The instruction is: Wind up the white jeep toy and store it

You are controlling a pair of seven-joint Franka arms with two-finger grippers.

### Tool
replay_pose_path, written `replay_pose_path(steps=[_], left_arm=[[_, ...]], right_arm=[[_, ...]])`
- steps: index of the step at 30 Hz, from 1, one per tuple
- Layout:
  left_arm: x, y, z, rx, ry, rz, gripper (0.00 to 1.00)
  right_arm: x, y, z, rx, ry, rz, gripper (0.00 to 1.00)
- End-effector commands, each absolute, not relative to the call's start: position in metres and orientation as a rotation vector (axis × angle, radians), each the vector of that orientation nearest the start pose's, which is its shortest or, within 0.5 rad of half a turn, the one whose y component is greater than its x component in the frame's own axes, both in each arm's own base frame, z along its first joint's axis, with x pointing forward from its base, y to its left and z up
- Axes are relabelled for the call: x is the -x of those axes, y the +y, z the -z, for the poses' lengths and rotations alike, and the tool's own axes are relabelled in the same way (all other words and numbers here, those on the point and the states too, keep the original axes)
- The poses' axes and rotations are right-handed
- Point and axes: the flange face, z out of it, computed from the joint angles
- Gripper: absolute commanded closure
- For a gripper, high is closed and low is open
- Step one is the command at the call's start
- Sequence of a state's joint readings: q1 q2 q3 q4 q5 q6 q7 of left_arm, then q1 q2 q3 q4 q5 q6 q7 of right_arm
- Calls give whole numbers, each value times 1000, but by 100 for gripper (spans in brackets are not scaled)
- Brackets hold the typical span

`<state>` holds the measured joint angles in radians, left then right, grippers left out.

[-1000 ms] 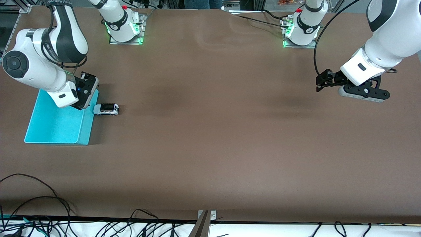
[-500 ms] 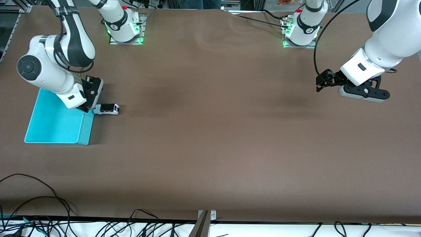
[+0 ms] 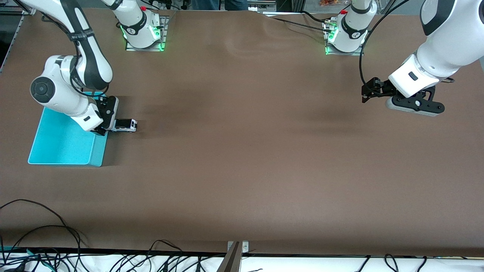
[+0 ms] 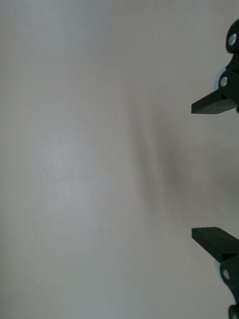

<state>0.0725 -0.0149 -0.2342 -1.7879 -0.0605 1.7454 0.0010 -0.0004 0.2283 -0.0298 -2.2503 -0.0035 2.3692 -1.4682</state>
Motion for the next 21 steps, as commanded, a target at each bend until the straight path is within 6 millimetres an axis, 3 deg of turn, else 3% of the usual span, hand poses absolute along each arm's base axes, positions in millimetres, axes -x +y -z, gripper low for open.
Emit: replay_pose_path(steps=[1,11,18,21], left_arm=[[-555,-90,-551,3221,209,-70,0],[-557,-90,-548,3225,194,-78,0],[-557,-90,-549,3224,197,-75,0],[-557,-90,-548,3224,197,-78,0]], right_arm=[[-530,-14,-238,2293,-2066,-114,0],[-516,-11,-222,2284,-2073,-116,0],[-508,-9,-210,2220,-2174,-76,0],[-508,-9,-206,2185,-2206,-76,19]])
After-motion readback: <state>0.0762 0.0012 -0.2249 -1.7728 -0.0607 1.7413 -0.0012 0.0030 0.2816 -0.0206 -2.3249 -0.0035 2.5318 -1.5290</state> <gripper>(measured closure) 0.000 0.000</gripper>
